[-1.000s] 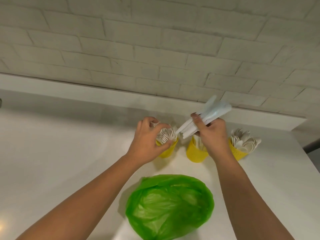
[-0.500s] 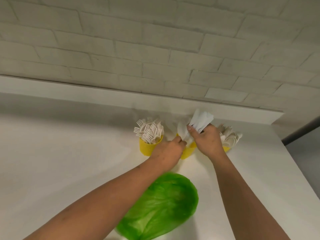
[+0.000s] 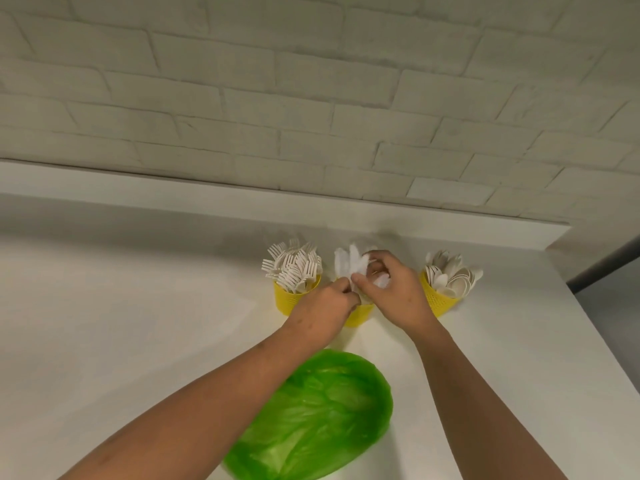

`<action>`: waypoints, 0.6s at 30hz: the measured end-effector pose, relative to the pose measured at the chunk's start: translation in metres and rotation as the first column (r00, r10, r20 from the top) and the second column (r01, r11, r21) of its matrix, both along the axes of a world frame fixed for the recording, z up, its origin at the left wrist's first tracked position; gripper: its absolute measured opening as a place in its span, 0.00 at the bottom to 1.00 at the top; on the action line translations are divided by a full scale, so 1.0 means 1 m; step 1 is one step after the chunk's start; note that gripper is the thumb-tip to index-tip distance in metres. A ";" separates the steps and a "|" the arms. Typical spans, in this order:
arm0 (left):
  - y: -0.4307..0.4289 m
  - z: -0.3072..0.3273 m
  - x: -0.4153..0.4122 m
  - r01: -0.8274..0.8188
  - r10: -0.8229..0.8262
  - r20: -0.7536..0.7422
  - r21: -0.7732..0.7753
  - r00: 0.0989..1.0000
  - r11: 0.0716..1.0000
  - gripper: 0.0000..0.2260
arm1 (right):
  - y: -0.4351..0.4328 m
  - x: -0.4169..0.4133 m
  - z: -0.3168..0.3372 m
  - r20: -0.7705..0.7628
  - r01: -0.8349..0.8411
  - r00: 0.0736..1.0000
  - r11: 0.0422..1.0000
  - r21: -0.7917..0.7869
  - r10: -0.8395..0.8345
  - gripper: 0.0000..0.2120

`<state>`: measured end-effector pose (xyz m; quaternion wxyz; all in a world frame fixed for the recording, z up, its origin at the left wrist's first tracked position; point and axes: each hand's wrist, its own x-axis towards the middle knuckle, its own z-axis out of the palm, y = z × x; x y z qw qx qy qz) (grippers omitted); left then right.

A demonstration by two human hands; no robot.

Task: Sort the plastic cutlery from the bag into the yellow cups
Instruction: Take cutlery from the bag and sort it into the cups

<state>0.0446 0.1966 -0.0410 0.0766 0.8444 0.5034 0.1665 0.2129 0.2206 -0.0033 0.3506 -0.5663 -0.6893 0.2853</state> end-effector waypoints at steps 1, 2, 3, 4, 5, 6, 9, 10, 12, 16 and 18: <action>0.000 0.000 -0.001 -0.006 0.006 -0.005 0.007 1.000 1.000 0.09 | -0.001 -0.001 -0.001 -0.016 0.014 1.000 0.999 0.029 -0.014 0.18; 0.000 0.000 -0.001 -0.011 0.011 -0.004 0.014 1.000 1.000 0.09 | -0.002 -0.002 -0.002 -0.014 0.031 0.999 0.997 0.074 -0.030 0.18; 0.000 0.000 -0.001 -0.015 0.015 -0.004 0.018 1.000 1.000 0.10 | -0.002 -0.002 -0.003 0.009 0.047 0.999 0.989 0.140 -0.049 0.18; 0.000 -0.001 -0.002 -0.016 0.016 -0.003 0.022 1.000 1.000 0.10 | -0.002 -0.002 -0.003 0.047 0.059 0.996 0.973 0.222 -0.071 0.17; 0.001 -0.001 -0.002 -0.016 0.016 -0.001 0.025 1.000 1.000 0.09 | -0.001 -0.003 -0.003 0.091 0.063 0.991 0.951 0.302 -0.095 0.17; 0.000 -0.001 -0.002 -0.017 0.017 0.002 0.027 1.000 0.999 0.09 | 0.000 -0.004 -0.001 0.133 0.058 0.984 0.927 0.370 -0.115 0.17; -0.003 0.003 -0.002 -0.028 0.026 0.028 0.053 0.999 0.998 0.06 | 0.007 -0.008 0.007 0.276 -0.076 0.960 0.901 0.427 -0.050 0.21; -0.004 0.004 -0.002 -0.028 0.026 0.032 0.056 0.999 0.998 0.05 | 0.010 -0.010 0.008 0.357 -0.152 0.934 0.902 0.405 -0.003 0.22; -0.006 0.007 -0.002 -0.031 0.029 0.035 0.053 0.999 0.998 0.06 | 0.016 -0.012 0.005 0.520 -0.284 0.852 0.893 0.348 0.068 0.23; -0.006 0.008 -0.004 -0.040 0.035 0.062 0.084 0.997 0.996 0.05 | 0.023 -0.008 -0.002 0.614 -0.326 0.786 0.890 0.319 0.068 0.20; -0.006 0.009 -0.003 -0.042 0.037 0.057 0.094 0.998 0.995 0.06 | 0.023 -0.006 0.000 0.594 -0.294 0.804 0.893 0.341 0.037 0.19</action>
